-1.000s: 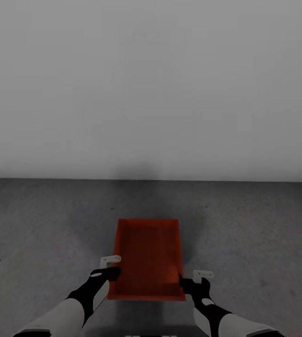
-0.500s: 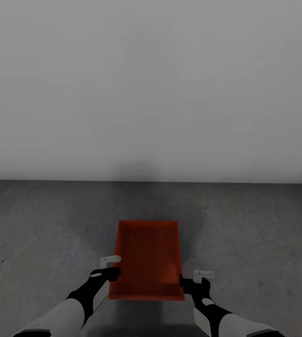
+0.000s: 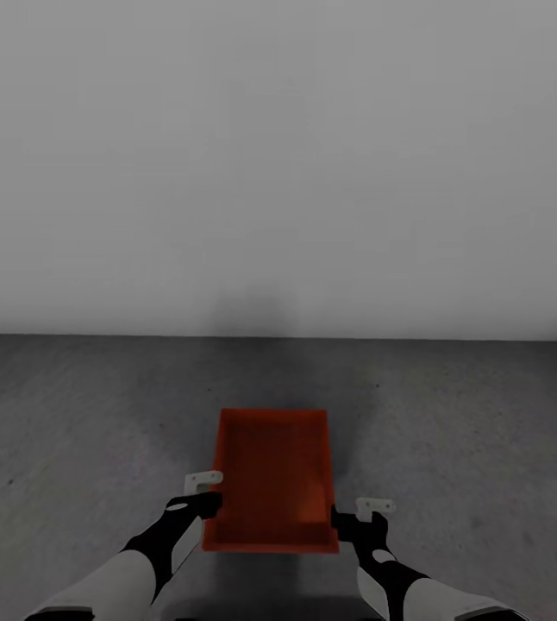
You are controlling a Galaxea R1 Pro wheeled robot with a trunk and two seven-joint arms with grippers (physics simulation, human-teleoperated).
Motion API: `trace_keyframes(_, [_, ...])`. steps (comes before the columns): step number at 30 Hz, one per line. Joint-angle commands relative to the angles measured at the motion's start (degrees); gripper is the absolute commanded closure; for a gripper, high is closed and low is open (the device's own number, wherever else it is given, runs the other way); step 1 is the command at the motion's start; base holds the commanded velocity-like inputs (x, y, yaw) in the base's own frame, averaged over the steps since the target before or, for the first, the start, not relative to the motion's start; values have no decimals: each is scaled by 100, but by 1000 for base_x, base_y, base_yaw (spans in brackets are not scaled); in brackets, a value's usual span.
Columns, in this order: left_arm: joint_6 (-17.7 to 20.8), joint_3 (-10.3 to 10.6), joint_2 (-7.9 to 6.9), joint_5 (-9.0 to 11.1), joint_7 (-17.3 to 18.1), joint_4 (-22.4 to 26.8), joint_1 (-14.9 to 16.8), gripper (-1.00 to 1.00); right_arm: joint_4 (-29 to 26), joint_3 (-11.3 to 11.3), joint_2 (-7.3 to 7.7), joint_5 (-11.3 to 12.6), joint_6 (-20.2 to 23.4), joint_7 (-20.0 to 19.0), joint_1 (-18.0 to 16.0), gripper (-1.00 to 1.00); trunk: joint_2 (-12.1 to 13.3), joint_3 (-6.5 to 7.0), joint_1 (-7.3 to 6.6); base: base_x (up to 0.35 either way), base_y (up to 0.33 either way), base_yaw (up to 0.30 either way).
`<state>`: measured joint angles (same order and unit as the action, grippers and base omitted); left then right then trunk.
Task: Move the two storage containers from the living room to the garage. In the garage, place one container on the floor and stack the other container on top of it (either order is fine).
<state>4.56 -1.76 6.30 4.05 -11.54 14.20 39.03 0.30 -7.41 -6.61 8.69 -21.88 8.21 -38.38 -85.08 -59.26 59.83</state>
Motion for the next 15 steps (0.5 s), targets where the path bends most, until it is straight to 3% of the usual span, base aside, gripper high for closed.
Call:
trace_keyframes(1, [28,-16,3,43,-12,13,-1,-100,5,-50,-3,55,-18,14,-3,-100,40,16,-23,0,0,0])
trace_keyframes(15, [28,-17,9,43,-15,13,-1,-100,5,-50,-1,54,-18,14,-3,-100,601,267,-330,0,0,0])
